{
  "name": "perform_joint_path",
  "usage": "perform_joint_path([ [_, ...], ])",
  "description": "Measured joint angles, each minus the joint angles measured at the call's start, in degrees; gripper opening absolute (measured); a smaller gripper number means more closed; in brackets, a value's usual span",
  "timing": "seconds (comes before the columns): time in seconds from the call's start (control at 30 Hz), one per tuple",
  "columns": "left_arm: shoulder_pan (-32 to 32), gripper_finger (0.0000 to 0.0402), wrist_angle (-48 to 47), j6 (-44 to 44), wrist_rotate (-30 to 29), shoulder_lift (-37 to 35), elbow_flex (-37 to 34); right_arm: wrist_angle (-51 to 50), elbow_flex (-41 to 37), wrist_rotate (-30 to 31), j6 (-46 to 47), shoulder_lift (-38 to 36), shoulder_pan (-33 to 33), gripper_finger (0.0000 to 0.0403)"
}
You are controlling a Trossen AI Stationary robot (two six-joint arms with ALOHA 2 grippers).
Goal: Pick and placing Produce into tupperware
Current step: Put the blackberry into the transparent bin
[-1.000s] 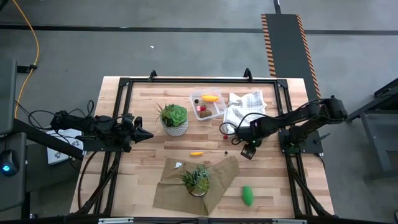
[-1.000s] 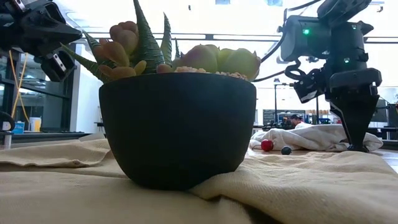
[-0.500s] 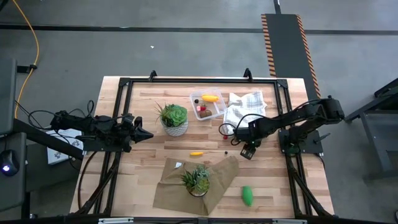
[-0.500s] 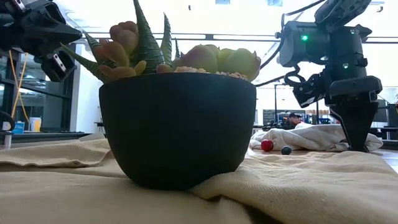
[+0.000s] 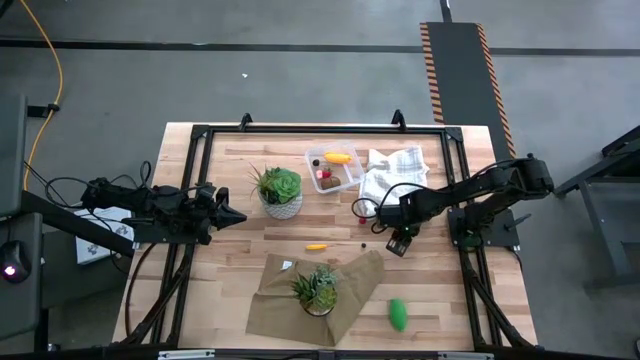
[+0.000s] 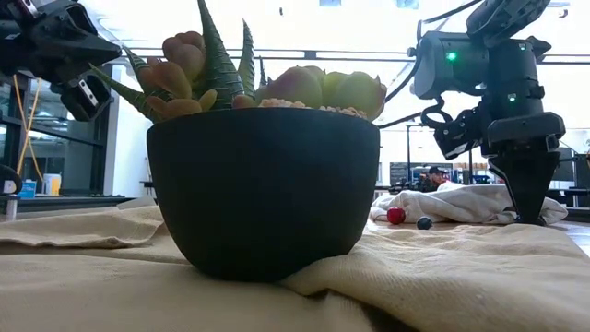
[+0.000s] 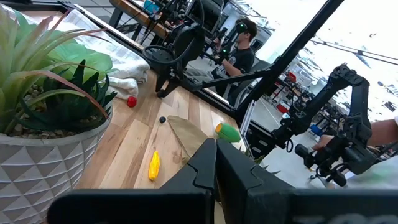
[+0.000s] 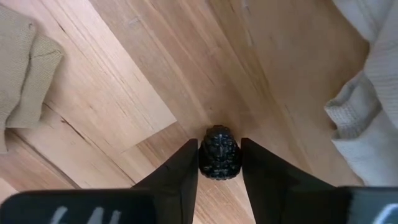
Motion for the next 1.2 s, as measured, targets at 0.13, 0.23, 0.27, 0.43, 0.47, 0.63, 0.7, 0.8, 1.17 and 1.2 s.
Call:
perform_joint_path([
  [0.13, -0.02, 0.0001, 0.0, 0.0, 0.0, 0.0, 0.0, 0.0, 0.05, 0.0, 0.42, -0.02, 0.0, 0.0087],
  [0.23, -0.02, 0.0001, 0.0, 0.0, -0.02, 0.0, 0.0, -0.14, 0.66, 0.0, 0.44, 0.02, 0.0, 0.0085],
  [0.27, 0.0, 0.0001, 0.0, 0.0, 0.0, 0.0, 0.0, -0.02, 1.12, 0.0, 0.43, 0.02, 0.0, 0.0085],
  [0.43, -0.02, 0.0001, 0.0, 0.0, 0.0, 0.0, 0.0, -0.09, 4.29, 0.27, -0.28, 0.02, 0.0, 0.0083],
  [0.47, -0.01, 0.0001, 0.0, 0.0, -0.01, 0.0, 0.0, -0.04, 5.19, 0.57, -0.61, 0.02, 0.0, 0.0083],
  [0.63, 0.0, 0.0001, 0.0, 0.0, 0.0, 0.0, 0.0, -0.04, 10.06, 3.75, -3.18, 0.02, 0.0, 0.0083],
  [0.7, -0.02, 0.0001, 0.0, 0.0, 0.0, 0.0, 0.0, 0.01, 12.03, 5.32, -4.19, 0.02, -0.02, 0.0083],
  [0.8, -0.01, 0.0001, 0.0, 0.0, 0.0, 0.0, 0.0, 0.47, 14.71, 6.21, -5.39, 0.02, -0.98, 0.0083],
  [1.17, 0.0, 0.0001, 0.0, 0.0, 0.0, 0.0, 0.0, 5.33, 22.64, 6.37, -8.79, 0.02, -9.65, 0.0083],
  [1.2, 0.0, 0.0001, 0.0, 0.0, 0.0, 0.0, 0.0, 5.93, 23.19, 6.28, -9.17, 0.02, -10.55, 0.0083],
])
